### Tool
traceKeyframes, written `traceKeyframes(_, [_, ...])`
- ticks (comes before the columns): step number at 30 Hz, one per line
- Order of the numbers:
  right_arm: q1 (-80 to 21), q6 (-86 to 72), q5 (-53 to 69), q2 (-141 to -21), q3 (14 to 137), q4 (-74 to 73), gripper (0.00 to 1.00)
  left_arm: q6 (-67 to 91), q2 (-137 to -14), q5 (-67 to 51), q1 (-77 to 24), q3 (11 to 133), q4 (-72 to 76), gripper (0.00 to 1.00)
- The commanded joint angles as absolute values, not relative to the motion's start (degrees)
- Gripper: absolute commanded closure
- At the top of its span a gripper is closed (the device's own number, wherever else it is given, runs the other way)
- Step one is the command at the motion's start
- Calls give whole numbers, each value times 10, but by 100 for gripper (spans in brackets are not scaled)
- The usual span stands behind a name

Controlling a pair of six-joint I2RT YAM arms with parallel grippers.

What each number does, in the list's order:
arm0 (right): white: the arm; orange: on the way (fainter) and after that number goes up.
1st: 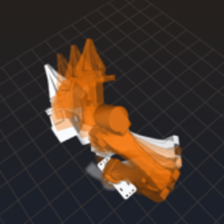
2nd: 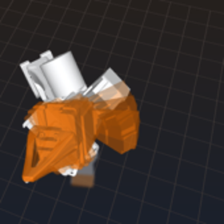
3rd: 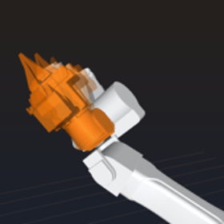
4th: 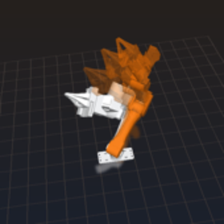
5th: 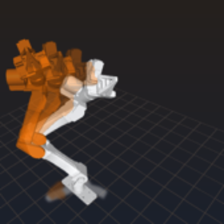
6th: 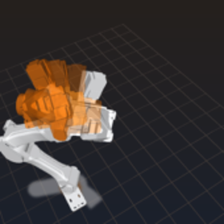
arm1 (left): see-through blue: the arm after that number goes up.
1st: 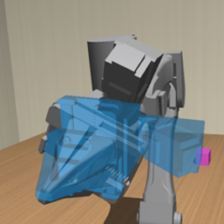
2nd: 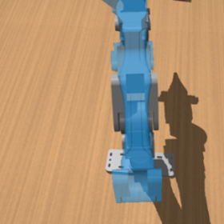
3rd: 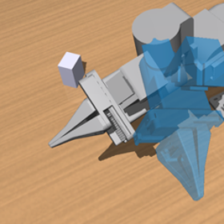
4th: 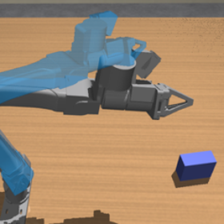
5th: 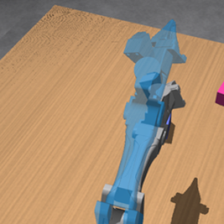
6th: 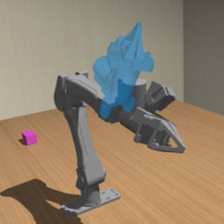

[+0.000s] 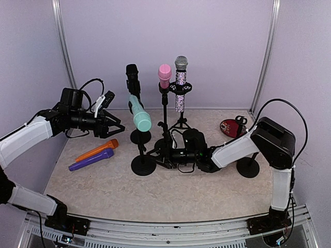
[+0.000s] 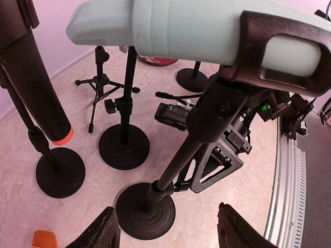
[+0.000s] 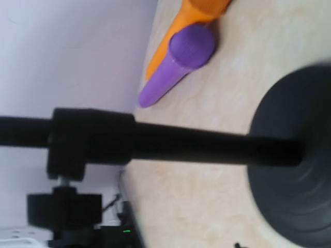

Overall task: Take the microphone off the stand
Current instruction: Unscrew the knob on the stand of the microphone stand.

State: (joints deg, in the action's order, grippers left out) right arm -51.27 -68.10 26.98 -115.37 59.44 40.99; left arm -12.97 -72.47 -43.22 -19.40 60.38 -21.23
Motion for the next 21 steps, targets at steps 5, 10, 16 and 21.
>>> traceKeyframes(5, [-518,-846,304,-1210,638,580,46,-154,-715,-437,-191,592,-225,37])
traceKeyframes(10, [-520,-899,292,-1248,648,644,49,-156,-715,-434,-192,592,-225,37])
traceKeyframes(16, [-525,-919,277,-1264,650,670,56,-160,-714,-433,-194,591,-226,36])
traceKeyframes(21, [-526,-949,267,-1282,657,715,58,-160,-716,-432,-200,590,-226,36])
